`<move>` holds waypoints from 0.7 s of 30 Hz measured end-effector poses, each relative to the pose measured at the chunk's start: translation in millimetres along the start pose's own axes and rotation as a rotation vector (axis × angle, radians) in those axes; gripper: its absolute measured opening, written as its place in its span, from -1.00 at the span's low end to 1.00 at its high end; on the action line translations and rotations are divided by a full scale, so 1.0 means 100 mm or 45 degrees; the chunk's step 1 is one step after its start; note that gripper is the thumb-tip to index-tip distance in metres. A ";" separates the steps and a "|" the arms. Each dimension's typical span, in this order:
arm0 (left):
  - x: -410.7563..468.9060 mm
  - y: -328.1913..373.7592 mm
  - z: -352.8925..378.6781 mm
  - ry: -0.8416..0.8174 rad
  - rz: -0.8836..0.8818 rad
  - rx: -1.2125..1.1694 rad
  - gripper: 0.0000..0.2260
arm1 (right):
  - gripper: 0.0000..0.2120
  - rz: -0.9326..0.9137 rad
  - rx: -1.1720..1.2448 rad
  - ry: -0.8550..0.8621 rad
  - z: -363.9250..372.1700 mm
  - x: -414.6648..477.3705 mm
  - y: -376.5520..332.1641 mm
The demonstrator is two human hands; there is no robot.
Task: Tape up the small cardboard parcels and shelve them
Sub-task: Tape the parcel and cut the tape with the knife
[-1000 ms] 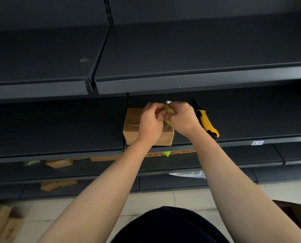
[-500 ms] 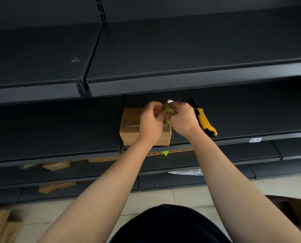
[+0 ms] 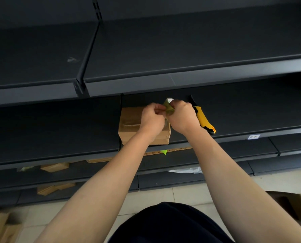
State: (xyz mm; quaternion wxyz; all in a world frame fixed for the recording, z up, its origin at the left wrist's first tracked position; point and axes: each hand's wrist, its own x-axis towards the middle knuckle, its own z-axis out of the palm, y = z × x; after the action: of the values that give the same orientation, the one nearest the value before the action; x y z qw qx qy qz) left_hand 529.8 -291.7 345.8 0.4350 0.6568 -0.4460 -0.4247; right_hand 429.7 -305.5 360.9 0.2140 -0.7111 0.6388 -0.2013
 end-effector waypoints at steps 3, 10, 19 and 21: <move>-0.01 0.04 -0.06 -0.091 -0.168 -0.261 -0.83 | -0.83 0.003 -0.060 -0.059 -0.04 0.03 0.01; 0.02 0.02 -0.22 -0.251 -0.320 -0.272 -0.99 | -0.91 -0.081 -0.184 -0.145 -0.11 0.02 0.04; 0.05 0.00 -0.20 -0.232 0.001 0.163 -0.86 | -0.78 -0.152 -0.329 -0.174 -0.14 0.02 0.01; 0.07 0.01 -0.21 -0.241 0.058 0.234 -0.82 | -0.72 -0.180 -0.310 -0.197 -0.17 0.02 0.02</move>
State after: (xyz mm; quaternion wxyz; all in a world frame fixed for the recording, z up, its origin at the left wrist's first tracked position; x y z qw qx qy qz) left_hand 551.5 -294.6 351.5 0.3383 0.6407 -0.5369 -0.4322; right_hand 418.5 -308.5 373.5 0.1601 -0.7884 0.5884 -0.0816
